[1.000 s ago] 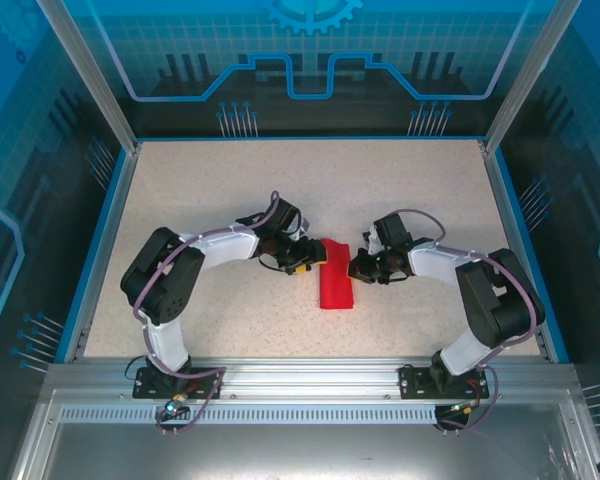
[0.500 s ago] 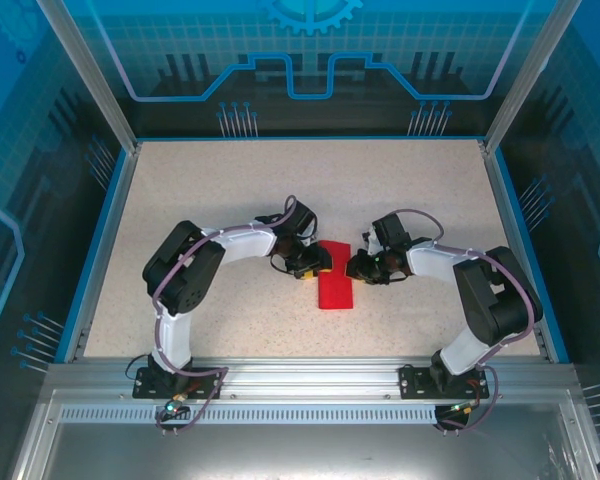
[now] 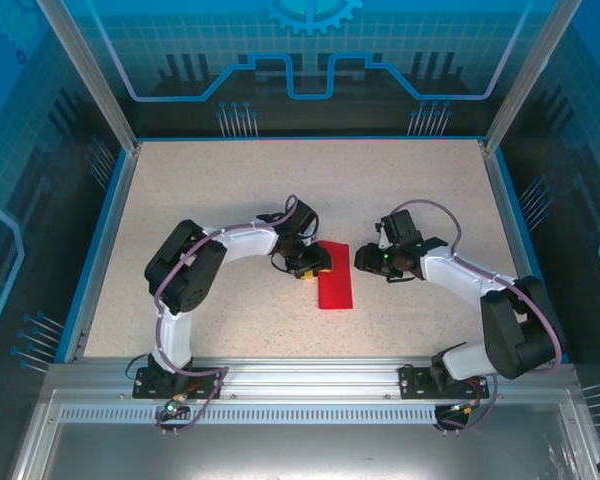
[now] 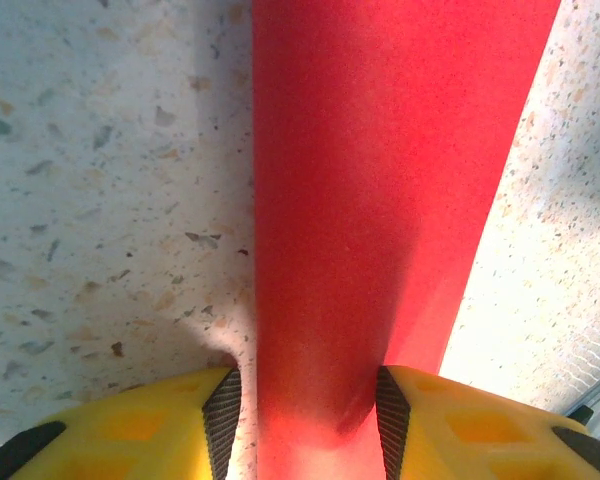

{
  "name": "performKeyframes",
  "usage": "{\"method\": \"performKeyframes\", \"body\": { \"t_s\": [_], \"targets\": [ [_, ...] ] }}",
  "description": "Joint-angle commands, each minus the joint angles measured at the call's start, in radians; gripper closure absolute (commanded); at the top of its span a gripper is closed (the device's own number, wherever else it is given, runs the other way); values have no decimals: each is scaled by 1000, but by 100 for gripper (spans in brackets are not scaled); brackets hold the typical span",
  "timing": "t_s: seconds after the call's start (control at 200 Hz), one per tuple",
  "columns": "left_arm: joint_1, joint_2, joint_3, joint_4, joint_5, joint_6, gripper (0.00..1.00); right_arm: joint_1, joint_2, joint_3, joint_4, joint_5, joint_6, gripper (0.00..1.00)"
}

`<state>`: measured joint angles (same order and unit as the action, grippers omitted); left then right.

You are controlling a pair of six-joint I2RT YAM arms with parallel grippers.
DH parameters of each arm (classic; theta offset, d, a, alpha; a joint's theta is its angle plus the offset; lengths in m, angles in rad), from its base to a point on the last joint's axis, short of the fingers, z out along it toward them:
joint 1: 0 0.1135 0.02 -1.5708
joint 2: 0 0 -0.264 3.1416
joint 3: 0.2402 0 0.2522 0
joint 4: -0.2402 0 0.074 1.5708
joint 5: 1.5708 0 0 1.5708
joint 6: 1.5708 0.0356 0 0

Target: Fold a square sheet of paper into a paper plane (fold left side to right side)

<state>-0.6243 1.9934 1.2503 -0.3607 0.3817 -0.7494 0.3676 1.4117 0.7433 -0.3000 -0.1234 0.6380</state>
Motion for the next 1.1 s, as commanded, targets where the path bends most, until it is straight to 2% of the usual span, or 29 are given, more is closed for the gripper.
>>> {"method": "performKeyframes", "body": {
  "t_s": [0.0, 0.34, 0.74, 1.095],
  "targets": [
    [-18, 61, 8, -55, -48, 25, 55, 2, -20, -16, -35, 31, -6, 55],
    [-24, 90, 28, -87, -64, 22, 55, 1, -33, -17, -30, 12, -3, 51],
    [-35, 118, 33, -106, -80, 17, 55, -10, -85, -54, 33, -47, 19, 31],
    [-43, 142, 37, -115, -99, -5, 54, -13, -82, -68, 64, -93, 31, 22]
  ]
}}
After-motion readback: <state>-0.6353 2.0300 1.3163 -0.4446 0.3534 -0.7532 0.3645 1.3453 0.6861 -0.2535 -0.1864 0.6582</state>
